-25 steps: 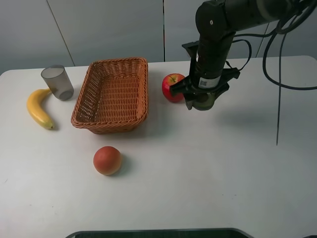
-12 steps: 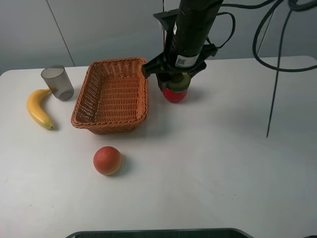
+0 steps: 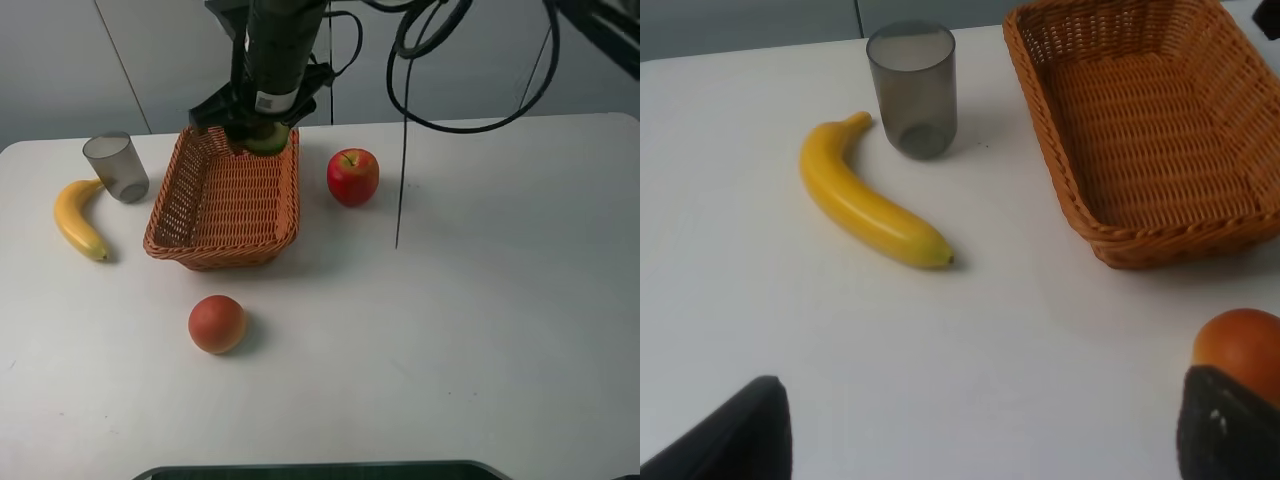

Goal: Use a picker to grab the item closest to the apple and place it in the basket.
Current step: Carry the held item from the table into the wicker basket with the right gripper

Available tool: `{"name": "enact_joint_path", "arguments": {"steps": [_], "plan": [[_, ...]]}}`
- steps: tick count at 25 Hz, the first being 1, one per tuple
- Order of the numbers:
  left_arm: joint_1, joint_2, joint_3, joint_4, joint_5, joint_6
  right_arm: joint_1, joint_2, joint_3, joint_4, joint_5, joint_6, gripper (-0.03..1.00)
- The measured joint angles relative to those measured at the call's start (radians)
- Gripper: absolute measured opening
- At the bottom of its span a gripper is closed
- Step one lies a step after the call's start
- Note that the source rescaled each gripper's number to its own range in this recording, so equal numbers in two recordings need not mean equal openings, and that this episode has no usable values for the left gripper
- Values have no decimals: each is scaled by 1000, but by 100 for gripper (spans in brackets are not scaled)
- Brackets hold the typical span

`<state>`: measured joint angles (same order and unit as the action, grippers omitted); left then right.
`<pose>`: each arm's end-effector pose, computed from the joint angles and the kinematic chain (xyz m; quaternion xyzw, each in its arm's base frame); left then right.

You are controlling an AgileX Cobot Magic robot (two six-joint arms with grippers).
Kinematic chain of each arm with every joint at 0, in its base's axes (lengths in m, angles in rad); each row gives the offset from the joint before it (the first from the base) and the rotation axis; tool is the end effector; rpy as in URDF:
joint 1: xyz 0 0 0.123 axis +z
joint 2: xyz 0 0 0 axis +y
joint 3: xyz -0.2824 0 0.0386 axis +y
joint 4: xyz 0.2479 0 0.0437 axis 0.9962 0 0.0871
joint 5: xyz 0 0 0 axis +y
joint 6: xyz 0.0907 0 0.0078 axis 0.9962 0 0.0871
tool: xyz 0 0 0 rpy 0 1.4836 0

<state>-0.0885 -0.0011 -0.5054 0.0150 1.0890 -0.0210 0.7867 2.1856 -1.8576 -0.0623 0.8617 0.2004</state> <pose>-0.0067 0.0018 0.2764 0.0286 0.8584 -0.0206 0.5118 0.3450 0.3398 0.2118 -0.2946 0.9266 0.0855 0.2173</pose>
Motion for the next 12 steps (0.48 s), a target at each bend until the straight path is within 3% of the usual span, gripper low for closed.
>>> {"name": "enact_joint_path", "arguments": {"steps": [12], "plan": [[0,0,0,0,0,0,41,131,-31,-4,-246,-3,2]]}}
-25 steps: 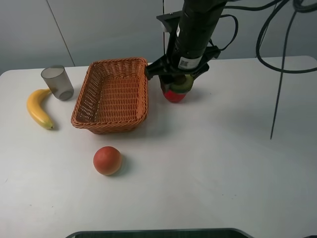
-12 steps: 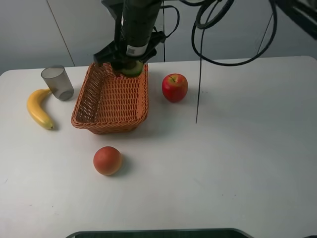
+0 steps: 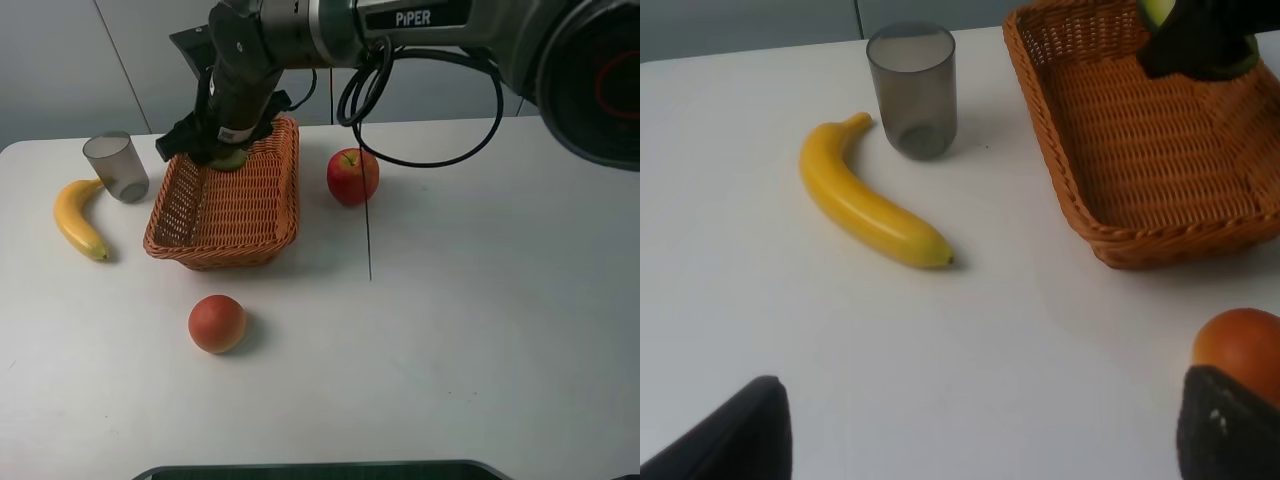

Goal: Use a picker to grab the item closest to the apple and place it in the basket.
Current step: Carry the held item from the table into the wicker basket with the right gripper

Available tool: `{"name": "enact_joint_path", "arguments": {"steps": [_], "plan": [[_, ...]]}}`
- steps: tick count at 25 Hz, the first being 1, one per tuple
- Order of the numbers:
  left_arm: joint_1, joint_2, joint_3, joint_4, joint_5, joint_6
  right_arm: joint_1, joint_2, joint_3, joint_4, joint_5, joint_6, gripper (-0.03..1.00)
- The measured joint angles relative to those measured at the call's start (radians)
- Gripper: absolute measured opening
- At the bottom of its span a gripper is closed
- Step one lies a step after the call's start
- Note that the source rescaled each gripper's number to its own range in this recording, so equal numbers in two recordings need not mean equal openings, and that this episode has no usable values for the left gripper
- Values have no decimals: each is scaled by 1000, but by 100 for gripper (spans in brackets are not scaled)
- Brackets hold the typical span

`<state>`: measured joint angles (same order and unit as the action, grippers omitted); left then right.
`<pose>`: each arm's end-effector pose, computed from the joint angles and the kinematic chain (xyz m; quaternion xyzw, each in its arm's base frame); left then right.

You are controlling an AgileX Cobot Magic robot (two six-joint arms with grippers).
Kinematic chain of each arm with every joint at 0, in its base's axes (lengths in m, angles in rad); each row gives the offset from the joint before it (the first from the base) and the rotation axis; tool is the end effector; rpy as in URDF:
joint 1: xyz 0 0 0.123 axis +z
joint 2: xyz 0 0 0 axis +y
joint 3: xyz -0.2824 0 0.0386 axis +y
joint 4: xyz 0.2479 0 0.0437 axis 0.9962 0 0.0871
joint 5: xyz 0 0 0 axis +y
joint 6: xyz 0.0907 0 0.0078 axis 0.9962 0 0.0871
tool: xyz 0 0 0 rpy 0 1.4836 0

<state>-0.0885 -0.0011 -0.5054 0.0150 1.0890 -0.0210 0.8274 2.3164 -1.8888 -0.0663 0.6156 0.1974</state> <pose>-0.0067 0.0018 0.2764 0.0286 0.8584 -0.0206 0.5118 0.3519 0.3776 0.1669 -0.3141 0.8995 0.1252 0.2765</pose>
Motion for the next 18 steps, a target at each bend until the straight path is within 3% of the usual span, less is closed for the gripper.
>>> {"name": "enact_joint_path", "arguments": {"steps": [7,18], "plan": [[0,0,0,0,0,0,0,71,0,-8,-55,0,2],[0,0,0,0,0,0,-4,107,0,-24,-63,6,2]]}}
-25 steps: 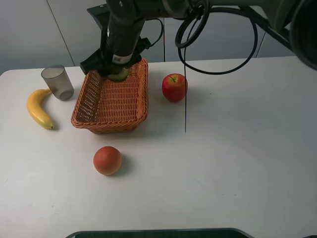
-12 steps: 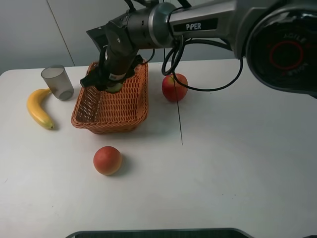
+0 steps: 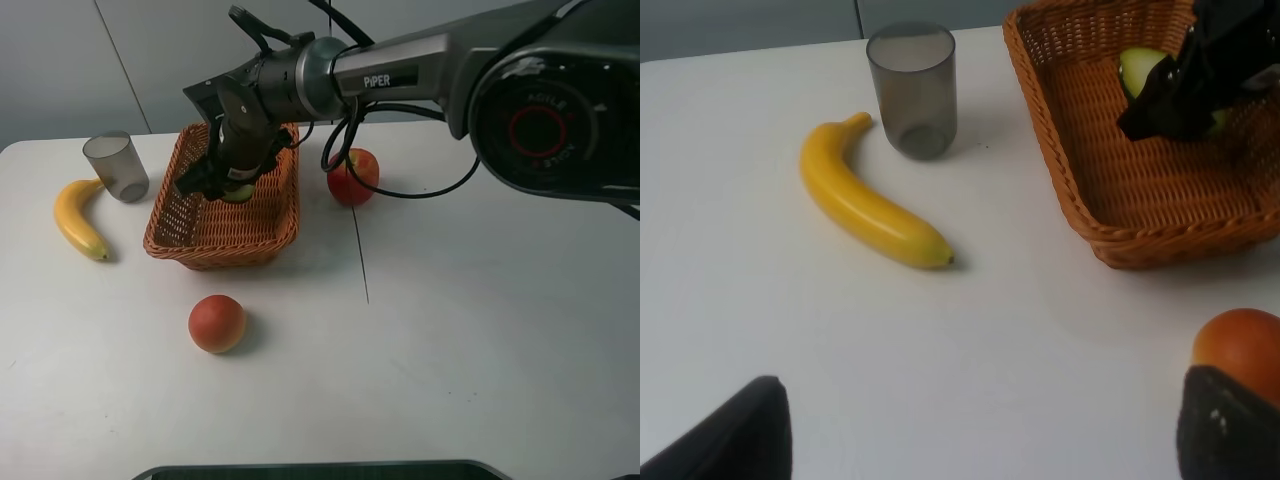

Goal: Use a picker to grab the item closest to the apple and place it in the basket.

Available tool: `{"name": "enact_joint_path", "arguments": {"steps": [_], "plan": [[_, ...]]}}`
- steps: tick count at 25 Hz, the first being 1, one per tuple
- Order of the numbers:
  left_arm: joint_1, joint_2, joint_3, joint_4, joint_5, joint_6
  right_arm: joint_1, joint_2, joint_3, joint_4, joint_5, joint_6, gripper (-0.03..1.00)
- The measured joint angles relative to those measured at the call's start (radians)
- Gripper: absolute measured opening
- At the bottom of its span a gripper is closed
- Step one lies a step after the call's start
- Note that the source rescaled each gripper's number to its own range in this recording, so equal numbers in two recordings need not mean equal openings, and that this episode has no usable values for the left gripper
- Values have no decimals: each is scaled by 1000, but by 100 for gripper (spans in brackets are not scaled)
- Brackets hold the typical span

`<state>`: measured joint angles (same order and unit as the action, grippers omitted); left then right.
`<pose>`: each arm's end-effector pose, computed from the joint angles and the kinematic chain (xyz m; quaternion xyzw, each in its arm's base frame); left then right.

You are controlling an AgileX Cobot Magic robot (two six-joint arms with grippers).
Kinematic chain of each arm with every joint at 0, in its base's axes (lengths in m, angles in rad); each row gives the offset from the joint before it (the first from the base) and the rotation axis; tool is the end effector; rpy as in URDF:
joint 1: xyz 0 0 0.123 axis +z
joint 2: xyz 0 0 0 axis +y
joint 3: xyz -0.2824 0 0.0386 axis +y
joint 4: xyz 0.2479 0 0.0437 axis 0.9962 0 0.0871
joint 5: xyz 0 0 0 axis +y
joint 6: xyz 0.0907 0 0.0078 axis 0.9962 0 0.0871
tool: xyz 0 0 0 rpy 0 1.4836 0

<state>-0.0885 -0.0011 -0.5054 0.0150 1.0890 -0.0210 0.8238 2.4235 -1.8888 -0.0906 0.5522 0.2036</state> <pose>-0.0067 0.0018 0.2764 0.0286 0.8584 -0.0206 0.5118 0.3584 0.3807 0.1145 -0.3214 0.9036 0.1090 0.2616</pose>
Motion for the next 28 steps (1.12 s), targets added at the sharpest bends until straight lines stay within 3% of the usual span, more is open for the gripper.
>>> {"name": "enact_joint_path", "arguments": {"steps": [1,2,5,7,16,24,28], "plan": [[0,0,0,0,0,0,0,0,0,0,0,0,6],[0,0,0,0,0,0,0,0,0,0,0,0,21],[0,0,0,0,0,0,0,0,0,0,0,0,79],[0,0,0,0,0,0,0,0,0,0,0,0,95],[0,0,0,0,0,0,0,-49,0,-2,6,0,99],[0,0,0,0,0,4,-37,-197,6,26,176,-53,100],[0,0,0,0,0,4,-106,-307,142,59,209,-76,100]]}}
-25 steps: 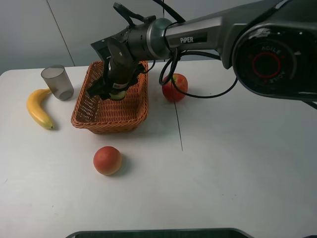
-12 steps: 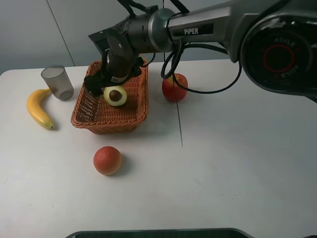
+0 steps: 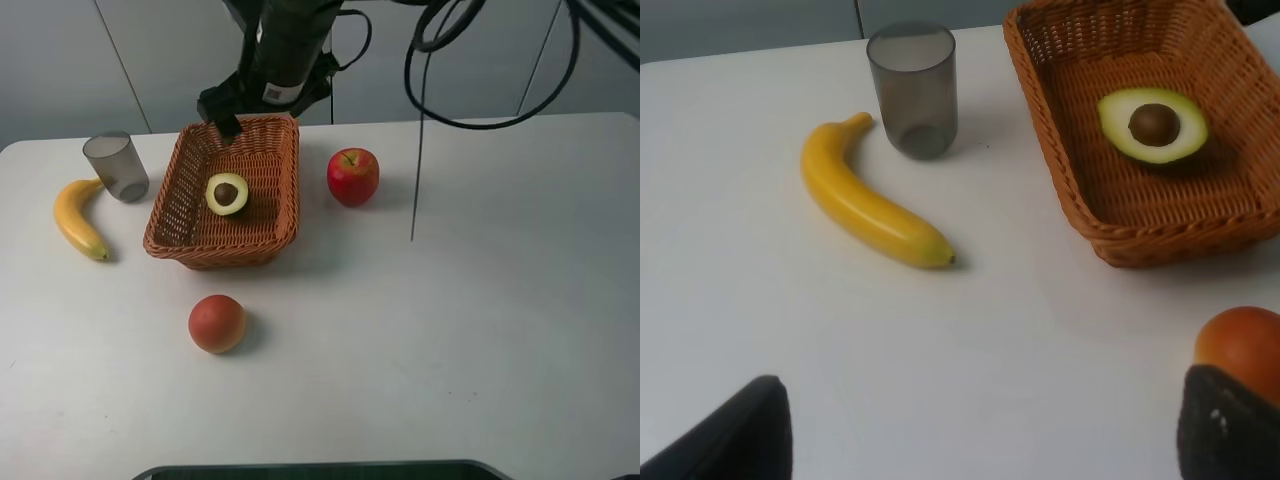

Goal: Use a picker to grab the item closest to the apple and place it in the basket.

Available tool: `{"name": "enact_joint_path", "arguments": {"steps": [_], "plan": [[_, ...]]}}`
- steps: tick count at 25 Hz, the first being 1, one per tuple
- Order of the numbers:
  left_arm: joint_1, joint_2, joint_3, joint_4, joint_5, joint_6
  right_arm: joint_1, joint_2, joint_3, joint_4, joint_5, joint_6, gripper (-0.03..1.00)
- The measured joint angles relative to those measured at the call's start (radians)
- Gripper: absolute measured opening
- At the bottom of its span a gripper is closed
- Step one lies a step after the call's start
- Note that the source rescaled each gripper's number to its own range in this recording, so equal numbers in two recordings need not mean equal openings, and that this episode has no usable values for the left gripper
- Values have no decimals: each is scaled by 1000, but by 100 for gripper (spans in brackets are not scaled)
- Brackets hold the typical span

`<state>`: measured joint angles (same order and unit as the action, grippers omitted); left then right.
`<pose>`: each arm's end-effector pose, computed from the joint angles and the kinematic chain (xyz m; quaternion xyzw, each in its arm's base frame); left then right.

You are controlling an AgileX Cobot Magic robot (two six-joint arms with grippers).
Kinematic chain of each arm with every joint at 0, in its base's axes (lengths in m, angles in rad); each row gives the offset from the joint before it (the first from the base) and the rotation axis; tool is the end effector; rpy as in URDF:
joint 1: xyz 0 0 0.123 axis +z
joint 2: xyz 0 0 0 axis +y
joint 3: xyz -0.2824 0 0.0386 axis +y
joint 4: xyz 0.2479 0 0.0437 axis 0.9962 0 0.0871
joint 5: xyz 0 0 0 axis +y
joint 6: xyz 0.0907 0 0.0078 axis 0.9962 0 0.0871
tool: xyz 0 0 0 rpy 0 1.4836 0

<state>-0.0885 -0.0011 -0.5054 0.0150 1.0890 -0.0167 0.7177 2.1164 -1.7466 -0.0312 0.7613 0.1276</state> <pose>-0.0067 0.0018 0.2764 0.0304 0.8583 -0.0195 0.5119 0.3570 0.3090 0.2168 -0.2885 0.9213 0.0946 0.2429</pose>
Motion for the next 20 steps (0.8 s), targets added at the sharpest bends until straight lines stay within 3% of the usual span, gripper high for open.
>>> {"name": "enact_joint_path", "arguments": {"steps": [9,16,20], "plan": [[0,0,0,0,0,-2,-255,-357,452,41,14,-8,100],[0,0,0,0,0,-2,-523,-676,719,43,46,-10,100],[0,0,0,0,0,-2,-632,-875,834,43,54,-17,100]]}}
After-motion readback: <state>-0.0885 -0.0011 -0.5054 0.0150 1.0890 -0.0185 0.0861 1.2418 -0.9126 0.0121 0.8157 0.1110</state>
